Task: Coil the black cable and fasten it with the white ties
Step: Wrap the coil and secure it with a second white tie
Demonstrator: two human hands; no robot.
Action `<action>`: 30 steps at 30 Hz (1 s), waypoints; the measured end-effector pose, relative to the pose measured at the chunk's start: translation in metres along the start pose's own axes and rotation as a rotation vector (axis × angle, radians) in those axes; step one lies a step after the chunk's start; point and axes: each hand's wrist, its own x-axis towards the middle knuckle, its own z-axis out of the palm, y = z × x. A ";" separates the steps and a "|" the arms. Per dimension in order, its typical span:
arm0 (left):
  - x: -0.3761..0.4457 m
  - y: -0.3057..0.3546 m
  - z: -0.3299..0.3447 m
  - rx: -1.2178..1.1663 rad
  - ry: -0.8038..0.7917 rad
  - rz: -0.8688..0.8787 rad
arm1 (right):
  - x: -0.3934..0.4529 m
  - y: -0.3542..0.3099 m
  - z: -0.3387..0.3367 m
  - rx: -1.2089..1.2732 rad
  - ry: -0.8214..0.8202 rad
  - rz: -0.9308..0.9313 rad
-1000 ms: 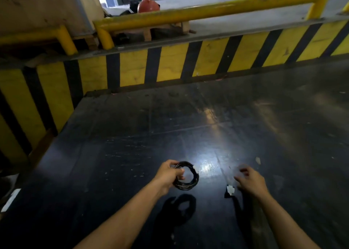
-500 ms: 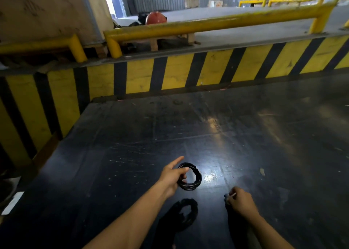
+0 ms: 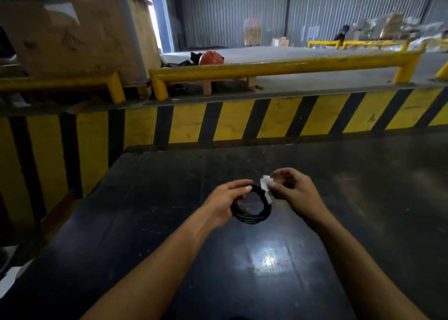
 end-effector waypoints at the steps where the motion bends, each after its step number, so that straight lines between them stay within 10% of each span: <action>1: -0.002 0.005 0.002 0.000 -0.029 -0.001 | 0.004 -0.003 0.001 0.018 0.026 -0.009; 13: -0.007 0.024 0.007 0.122 -0.133 0.144 | 0.014 -0.017 0.015 -0.093 0.131 -0.149; 22: -0.010 0.040 0.005 0.216 -0.131 0.165 | 0.018 -0.031 -0.003 -0.359 -0.084 -0.237; 30: -0.015 0.051 0.014 0.257 -0.105 0.159 | 0.021 -0.036 0.000 -0.069 -0.003 -0.108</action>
